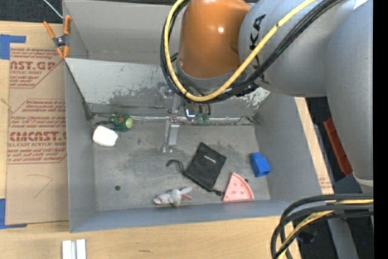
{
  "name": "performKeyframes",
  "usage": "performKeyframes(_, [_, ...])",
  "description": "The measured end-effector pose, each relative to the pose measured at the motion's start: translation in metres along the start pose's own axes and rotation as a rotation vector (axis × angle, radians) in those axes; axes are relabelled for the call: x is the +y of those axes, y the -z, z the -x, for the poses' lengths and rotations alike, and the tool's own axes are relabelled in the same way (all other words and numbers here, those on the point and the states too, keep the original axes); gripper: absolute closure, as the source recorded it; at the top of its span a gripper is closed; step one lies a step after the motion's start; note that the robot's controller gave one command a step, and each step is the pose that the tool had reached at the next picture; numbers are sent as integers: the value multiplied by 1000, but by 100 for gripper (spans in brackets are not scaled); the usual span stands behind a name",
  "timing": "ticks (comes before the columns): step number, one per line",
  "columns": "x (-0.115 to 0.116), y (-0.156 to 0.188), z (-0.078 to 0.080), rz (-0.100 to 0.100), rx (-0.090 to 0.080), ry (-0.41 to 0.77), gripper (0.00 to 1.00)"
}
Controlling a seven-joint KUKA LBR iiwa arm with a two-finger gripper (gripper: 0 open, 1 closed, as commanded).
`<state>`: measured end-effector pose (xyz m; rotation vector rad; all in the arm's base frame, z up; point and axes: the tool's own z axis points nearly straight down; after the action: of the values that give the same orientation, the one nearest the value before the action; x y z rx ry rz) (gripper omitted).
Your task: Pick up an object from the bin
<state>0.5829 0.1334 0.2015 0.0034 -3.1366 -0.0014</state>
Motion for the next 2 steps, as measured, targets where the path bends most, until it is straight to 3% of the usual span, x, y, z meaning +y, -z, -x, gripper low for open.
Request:
performKeyframes(1, [-1, 5, 1, 1, -7, -2, 0])
performKeyframes(2, [-101, -122, -55, 2, -3, -203, 0])
